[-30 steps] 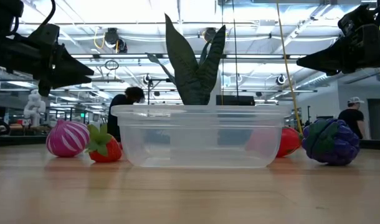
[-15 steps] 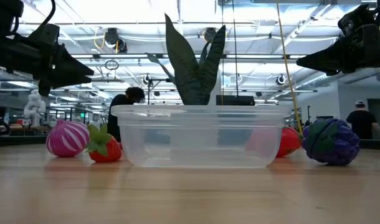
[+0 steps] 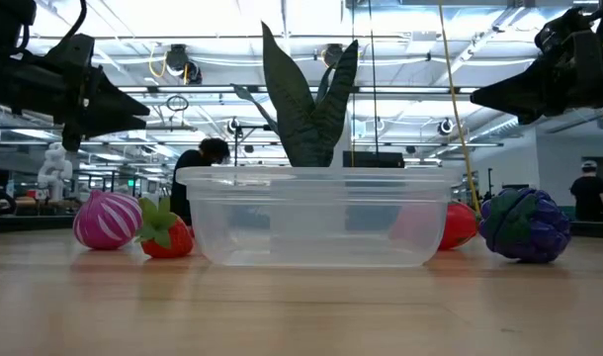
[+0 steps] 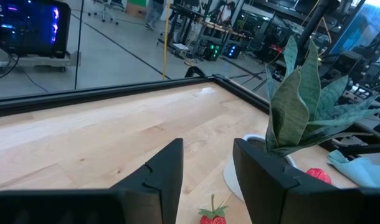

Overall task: Pick and placing Produce into tupperware
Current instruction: Put the red dragon fruit into the transparent bin

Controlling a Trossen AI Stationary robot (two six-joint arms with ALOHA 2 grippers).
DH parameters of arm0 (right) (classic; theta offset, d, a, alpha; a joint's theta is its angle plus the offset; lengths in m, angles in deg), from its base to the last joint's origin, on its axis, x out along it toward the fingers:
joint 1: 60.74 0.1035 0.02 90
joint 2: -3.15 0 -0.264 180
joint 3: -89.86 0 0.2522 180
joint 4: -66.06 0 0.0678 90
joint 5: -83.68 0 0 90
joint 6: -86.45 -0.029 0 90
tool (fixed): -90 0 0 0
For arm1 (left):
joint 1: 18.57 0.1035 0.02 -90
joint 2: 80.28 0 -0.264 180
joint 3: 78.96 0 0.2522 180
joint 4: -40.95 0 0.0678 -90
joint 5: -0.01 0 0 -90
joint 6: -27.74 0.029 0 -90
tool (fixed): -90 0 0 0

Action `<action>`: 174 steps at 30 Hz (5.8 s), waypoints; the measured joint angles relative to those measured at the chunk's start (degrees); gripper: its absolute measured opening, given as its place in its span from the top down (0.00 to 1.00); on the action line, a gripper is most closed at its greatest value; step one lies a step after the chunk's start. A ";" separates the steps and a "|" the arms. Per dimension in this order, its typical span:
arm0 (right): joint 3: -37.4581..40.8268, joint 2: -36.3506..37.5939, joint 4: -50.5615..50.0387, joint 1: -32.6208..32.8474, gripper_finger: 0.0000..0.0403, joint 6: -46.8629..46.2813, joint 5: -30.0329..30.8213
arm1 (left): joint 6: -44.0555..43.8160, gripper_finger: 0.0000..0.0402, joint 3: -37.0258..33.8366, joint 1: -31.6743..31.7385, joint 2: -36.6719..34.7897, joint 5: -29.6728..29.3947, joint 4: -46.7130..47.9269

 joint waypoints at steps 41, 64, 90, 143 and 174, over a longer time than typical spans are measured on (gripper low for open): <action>-94.69 -68.49 -73.70 0.07 0.80 -1.83 10.03 | 10.16 0.64 77.24 0.00 35.91 0.44 72.11; -70.12 -76.32 -56.19 0.12 0.80 -24.96 -22.04 | -2.97 0.64 77.20 0.00 45.33 -5.22 89.84; -51.66 -76.33 -37.26 0.10 0.61 -29.84 -31.70 | -3.10 0.64 77.18 0.00 45.33 -5.64 89.82; -45.52 -85.03 -20.29 0.17 0.43 -22.44 -34.69 | -1.96 0.64 77.18 0.00 45.31 -7.04 89.90; -39.52 -85.03 -7.74 0.12 0.43 -20.55 -34.40 | -1.95 0.64 77.15 0.00 45.32 -7.02 89.90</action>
